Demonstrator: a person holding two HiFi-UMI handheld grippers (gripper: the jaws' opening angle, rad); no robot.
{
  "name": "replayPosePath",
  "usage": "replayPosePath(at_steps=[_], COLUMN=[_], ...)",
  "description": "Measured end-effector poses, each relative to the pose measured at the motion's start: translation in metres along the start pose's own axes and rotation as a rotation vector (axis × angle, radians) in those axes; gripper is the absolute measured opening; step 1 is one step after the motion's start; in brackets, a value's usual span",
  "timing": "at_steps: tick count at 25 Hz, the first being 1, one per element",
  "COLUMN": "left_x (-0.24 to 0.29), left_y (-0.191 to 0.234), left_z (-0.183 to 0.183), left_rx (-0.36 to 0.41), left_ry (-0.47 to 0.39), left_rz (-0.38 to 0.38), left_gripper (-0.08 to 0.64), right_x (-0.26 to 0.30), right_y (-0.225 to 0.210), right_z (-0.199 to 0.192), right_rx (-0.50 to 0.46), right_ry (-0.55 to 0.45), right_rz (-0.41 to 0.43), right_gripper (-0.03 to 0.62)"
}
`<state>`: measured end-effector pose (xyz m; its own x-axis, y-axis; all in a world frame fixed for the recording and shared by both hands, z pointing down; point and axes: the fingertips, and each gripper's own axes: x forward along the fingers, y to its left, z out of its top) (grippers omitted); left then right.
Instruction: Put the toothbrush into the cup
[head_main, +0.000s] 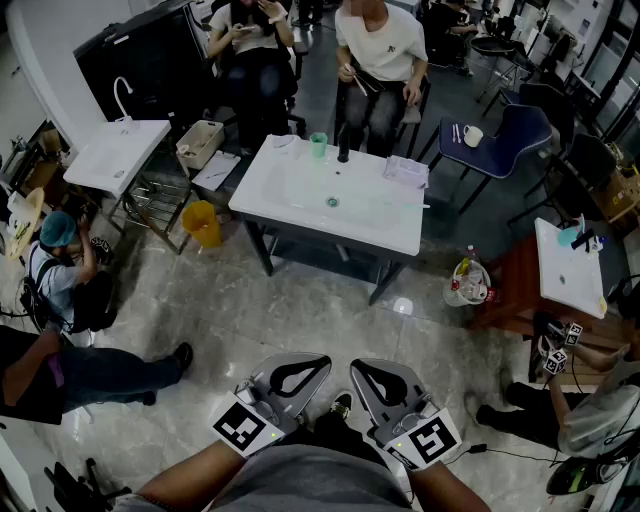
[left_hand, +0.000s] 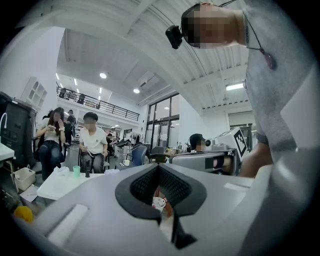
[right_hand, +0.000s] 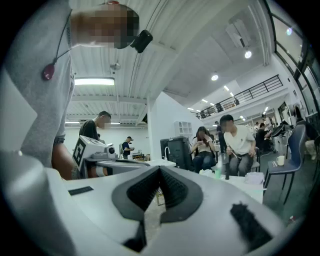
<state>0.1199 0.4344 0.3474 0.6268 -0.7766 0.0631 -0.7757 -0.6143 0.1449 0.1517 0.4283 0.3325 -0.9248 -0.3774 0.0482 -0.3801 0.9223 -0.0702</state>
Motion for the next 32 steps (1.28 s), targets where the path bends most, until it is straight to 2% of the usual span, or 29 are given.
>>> replayPosePath(at_steps=[7,12,22,32], left_x=[-0.023,-0.021,0.022,0.080], left_y=[-0.010,-0.018,-0.031,-0.038], left_z=[0.002,0.000,0.016,0.019], left_rx=[-0.020,-0.013,0.025,0.019], left_ry=[0.004,-0.007,-0.015,-0.016], left_rz=[-0.015,-0.050,-0.087,-0.106], left_gripper=[0.006,0.006,0.006,0.006], right_x=[-0.005,-0.014,-0.037,-0.055], right_y=[0.031,0.031,-0.009,-0.065], right_z=[0.004,0.000,0.010,0.013], right_rx=[-0.006,-0.002,-0.008,-0.007], right_ry=[0.006,0.006,-0.006,-0.030], right_rz=[-0.006,-0.042,-0.071,-0.057], right_gripper=[0.014,0.014,0.015,0.014])
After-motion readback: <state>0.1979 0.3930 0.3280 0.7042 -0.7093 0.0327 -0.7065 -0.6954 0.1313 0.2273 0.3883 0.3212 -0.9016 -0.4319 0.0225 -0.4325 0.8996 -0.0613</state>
